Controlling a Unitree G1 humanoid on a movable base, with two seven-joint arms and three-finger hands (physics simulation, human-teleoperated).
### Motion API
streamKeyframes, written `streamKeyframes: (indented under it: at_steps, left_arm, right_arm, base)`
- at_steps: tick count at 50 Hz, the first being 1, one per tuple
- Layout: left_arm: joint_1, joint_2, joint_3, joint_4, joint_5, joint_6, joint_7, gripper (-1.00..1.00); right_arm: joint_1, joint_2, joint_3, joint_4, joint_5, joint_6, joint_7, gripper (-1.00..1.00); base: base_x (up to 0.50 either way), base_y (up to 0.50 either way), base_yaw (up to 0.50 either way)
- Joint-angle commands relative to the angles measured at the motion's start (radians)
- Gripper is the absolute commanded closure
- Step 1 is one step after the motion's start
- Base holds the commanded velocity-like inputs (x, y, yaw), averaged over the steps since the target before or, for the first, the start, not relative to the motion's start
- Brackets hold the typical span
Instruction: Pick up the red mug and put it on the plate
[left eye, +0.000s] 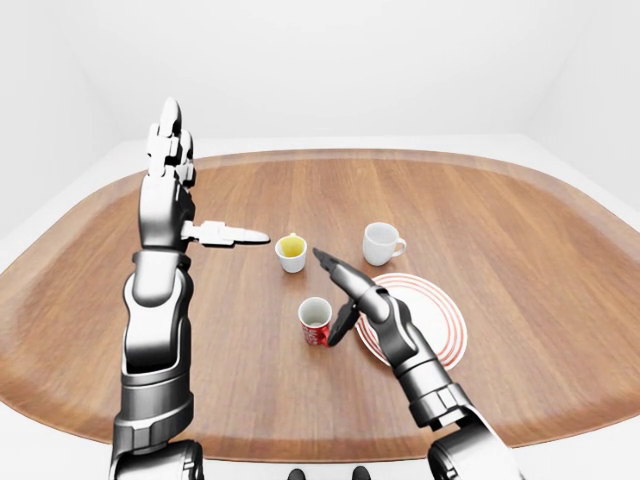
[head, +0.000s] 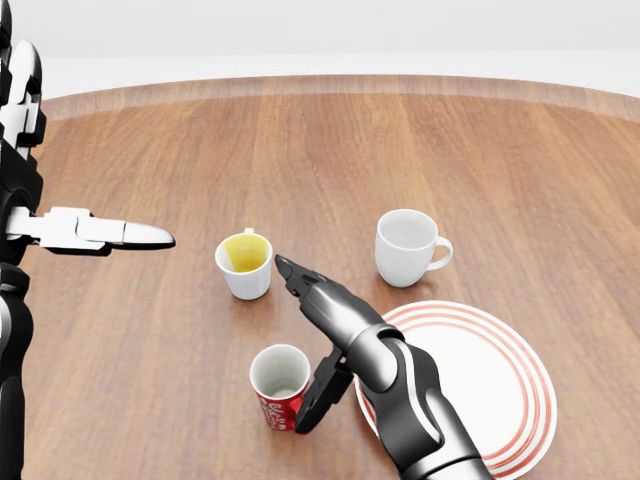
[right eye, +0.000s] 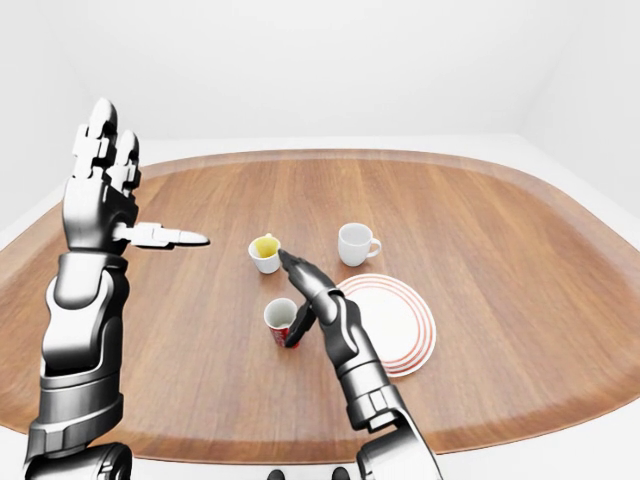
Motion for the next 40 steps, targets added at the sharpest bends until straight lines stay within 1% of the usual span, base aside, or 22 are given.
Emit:
streamKeyframes:
  at_steps: [1, 14, 25, 40]
  left_arm:
    - [-0.006, 0.004, 0.002, 0.001, -0.002, 0.000, -0.002, -1.00]
    - [0.002, 0.006, 0.007, 0.008, -0.007, 0.000, -0.002, -1.00]
    - [0.005, 0.004, 0.005, 0.009, -0.006, 0.000, -0.003, -1.00]
    - [0.009, 0.006, 0.009, 0.007, -0.008, 0.000, -0.006, -1.00]
  right_arm:
    - [-0.022, 0.017, 0.014, 0.064, -0.031, 0.000, -0.007, -1.00]
    - [-0.007, 0.037, 0.044, 0.110, -0.121, 0.000, -0.011, -1.00]
    - [-0.008, 0.049, 0.049, 0.122, -0.180, 0.000, 0.008, -1.00]
    - [-0.033, 0.070, 0.059, 0.092, -0.247, 0.000, 0.073, -1.00]
  base:
    - [0.00, 0.00, 0.00]
    - [0.00, 0.00, 0.00]
    - [0.00, 0.00, 0.00]
    - [0.00, 0.00, 0.00]
